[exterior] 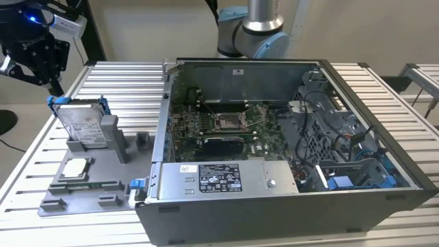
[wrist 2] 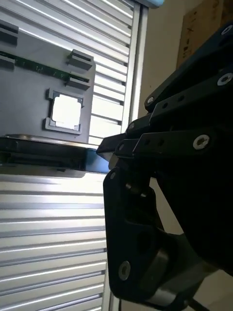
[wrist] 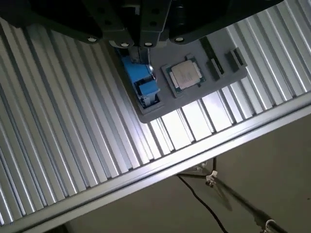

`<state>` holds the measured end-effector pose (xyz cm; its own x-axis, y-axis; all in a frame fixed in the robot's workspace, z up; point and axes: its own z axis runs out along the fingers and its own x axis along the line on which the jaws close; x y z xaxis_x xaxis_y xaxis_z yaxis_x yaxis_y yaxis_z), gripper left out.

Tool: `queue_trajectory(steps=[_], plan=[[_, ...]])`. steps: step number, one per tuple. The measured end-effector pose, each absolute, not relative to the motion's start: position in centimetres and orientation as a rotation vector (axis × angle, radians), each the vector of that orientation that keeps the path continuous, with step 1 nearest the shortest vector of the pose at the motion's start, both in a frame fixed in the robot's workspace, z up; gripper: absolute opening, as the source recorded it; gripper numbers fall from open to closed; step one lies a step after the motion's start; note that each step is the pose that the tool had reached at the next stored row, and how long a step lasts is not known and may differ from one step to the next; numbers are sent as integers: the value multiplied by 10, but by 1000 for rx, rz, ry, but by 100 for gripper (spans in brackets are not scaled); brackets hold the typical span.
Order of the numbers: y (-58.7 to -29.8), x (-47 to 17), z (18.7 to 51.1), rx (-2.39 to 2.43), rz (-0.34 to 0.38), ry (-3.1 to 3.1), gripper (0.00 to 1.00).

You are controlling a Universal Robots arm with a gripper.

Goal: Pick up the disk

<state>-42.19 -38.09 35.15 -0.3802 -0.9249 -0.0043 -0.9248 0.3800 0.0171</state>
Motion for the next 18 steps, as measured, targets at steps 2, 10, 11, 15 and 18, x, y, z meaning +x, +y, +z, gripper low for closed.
queue_trajectory(steps=[2,10,11,15,18], plan=[[-381,-422,351,1791,-26,-2573,0],[-381,-422,351,1973,-24,-2436,0],[-381,-422,351,1997,-24,-2416,0],[-381,-422,351,2083,-23,-2343,0],[-381,-422,351,2146,-22,-2285,0]])
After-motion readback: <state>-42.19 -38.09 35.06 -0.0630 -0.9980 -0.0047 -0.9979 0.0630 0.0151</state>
